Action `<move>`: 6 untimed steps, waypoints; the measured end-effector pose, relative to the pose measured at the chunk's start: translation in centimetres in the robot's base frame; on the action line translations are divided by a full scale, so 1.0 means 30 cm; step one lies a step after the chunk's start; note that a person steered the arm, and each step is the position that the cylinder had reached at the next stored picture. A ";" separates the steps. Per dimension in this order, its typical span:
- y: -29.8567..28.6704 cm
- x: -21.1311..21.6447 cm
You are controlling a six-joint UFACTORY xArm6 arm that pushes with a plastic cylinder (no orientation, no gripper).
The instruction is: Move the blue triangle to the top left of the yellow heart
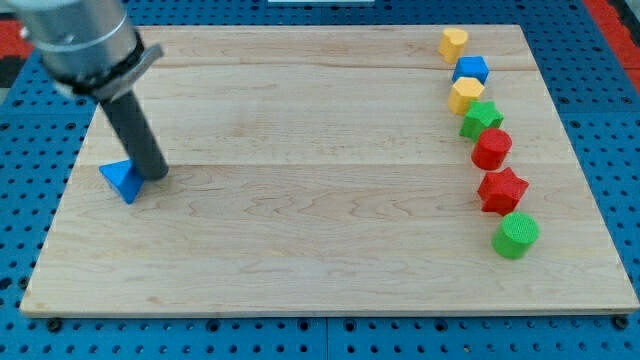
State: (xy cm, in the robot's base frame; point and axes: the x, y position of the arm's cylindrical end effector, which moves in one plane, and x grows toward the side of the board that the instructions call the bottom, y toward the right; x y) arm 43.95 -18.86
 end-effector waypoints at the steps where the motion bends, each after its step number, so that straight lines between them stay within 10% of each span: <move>1: 0.169 0.111; 3: -0.311 0.224; 6: 0.436 -0.209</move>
State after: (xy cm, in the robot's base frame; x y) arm 37.67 -5.78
